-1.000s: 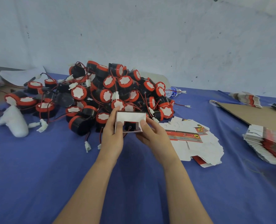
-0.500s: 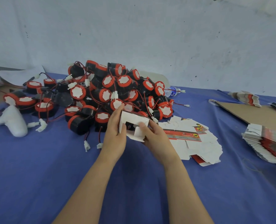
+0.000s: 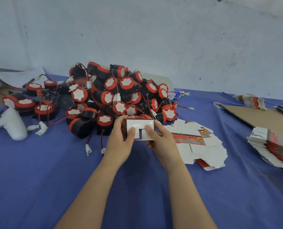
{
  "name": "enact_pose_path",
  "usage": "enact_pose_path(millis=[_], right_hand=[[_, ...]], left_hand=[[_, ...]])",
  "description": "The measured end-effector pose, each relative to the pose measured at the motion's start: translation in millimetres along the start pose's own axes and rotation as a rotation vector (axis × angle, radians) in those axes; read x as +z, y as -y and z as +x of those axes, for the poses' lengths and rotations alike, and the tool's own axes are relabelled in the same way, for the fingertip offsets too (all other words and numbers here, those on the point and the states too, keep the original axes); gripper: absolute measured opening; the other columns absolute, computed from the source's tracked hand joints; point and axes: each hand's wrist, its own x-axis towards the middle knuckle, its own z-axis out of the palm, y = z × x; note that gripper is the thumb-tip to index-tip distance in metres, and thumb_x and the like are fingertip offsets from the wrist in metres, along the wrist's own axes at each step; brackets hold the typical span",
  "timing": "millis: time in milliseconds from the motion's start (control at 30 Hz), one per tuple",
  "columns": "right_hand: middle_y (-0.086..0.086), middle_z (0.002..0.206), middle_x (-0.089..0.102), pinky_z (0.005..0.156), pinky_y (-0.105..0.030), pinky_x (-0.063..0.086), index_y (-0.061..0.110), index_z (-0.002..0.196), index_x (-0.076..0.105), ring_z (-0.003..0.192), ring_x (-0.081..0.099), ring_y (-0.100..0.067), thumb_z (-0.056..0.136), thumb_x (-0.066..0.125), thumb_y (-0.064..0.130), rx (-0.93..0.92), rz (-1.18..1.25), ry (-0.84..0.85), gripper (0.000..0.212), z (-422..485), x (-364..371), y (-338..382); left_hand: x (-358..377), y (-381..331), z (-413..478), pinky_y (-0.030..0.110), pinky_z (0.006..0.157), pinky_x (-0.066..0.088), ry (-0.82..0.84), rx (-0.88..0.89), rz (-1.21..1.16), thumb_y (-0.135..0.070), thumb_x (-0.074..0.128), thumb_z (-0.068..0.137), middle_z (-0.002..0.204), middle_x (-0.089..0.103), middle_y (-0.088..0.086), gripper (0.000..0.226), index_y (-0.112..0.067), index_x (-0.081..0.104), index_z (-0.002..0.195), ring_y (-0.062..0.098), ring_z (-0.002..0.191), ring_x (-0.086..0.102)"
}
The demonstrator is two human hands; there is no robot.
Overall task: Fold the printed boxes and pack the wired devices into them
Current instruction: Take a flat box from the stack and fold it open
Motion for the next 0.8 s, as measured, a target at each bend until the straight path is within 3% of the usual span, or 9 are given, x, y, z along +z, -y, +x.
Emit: enact_pose_path(millis=[100,200,267,400,467,533,667,733,800], right_hand=[[0.001,0.097,0.074,0.059,-0.021,0.051,0.033,0.113,0.062,0.080,0.066,-0.013,0.094,0.058,0.010,-0.001,0.028,0.057,0.030,-1,1,0],[0.003,0.096,0.075,0.067,-0.026,0.053,0.035,0.102,0.064,0.087,0.068,-0.018,0.093,0.056,0.005,0.003,0.094,0.028,0.032,0,2,0],[0.003,0.091,0.075,0.064,-0.024,0.053,0.033,0.098,0.065,0.078,0.066,-0.015,0.093,0.056,0.003,0.034,0.173,-0.002,0.031,1,3,1],[0.000,0.082,0.073,0.051,-0.017,0.047,0.023,0.104,0.068,0.056,0.057,-0.008,0.093,0.055,0.002,0.083,0.269,-0.051,0.027,3,2,1],[0.000,0.086,0.074,0.054,-0.017,0.049,0.021,0.109,0.068,0.060,0.061,-0.008,0.093,0.057,0.004,0.101,0.282,-0.063,0.026,3,0,1],[-0.001,0.091,0.075,0.059,-0.018,0.052,0.021,0.108,0.068,0.068,0.067,-0.009,0.094,0.057,0.008,0.115,0.315,-0.057,0.023,3,-1,0],[-0.006,0.104,0.070,0.068,-0.024,0.055,0.017,0.122,0.062,0.076,0.068,-0.013,0.097,0.053,0.031,0.088,0.362,0.066,0.029,2,14,4],[-0.004,0.116,0.068,0.074,-0.027,0.057,0.024,0.134,0.049,0.089,0.070,-0.013,0.097,0.054,0.028,0.000,0.243,0.116,0.038,0,26,1],[-0.001,0.122,0.064,0.078,-0.026,0.057,0.030,0.131,0.048,0.101,0.067,-0.009,0.097,0.055,0.020,-0.087,0.118,0.030,0.036,-1,35,-3]], left_hand=[[0,3,1,0.032,0.100,0.048,-0.024,-0.018,-0.005,-0.010,0.050,0.097,0.122,0.055,-0.017,0.041,-0.039,0.043,0.126,0.007,0.119,0.052],[2,-4,-1,0.027,0.102,0.045,0.005,0.061,0.001,0.000,0.045,0.096,0.136,0.047,-0.016,0.063,-0.052,0.034,0.129,0.004,0.127,0.045],[4,-6,-3,0.027,0.105,0.043,0.007,0.142,0.045,0.009,0.042,0.091,0.140,0.045,-0.012,0.061,-0.042,0.043,0.125,0.001,0.131,0.040],[7,-5,-5,-0.004,0.091,0.029,0.050,0.165,0.128,-0.008,0.048,0.096,0.147,0.025,-0.015,0.034,-0.040,0.059,0.089,-0.034,0.121,0.014],[8,-4,-7,0.014,0.104,0.037,0.090,0.135,0.106,-0.040,0.058,0.092,0.148,0.026,-0.017,0.008,-0.046,0.062,0.087,-0.024,0.132,0.016],[8,-6,-10,0.033,0.107,0.042,0.100,0.132,0.157,-0.061,0.060,0.077,0.151,0.029,-0.012,0.019,-0.047,0.060,0.089,-0.005,0.141,0.020],[4,-7,-4,0.016,0.087,0.045,-0.189,0.153,0.174,-0.038,0.058,0.091,0.129,0.054,-0.006,0.010,-0.044,0.052,0.085,0.013,0.121,0.052],[1,-5,-2,0.012,0.074,0.048,-0.283,0.143,0.096,-0.030,0.057,0.094,0.110,0.058,-0.016,0.020,-0.046,0.048,0.101,0.008,0.101,0.059],[3,-5,0,0.018,0.080,0.053,-0.290,0.067,0.015,-0.023,0.060,0.093,0.113,0.050,-0.028,0.053,-0.040,0.034,0.136,0.003,0.104,0.058]])
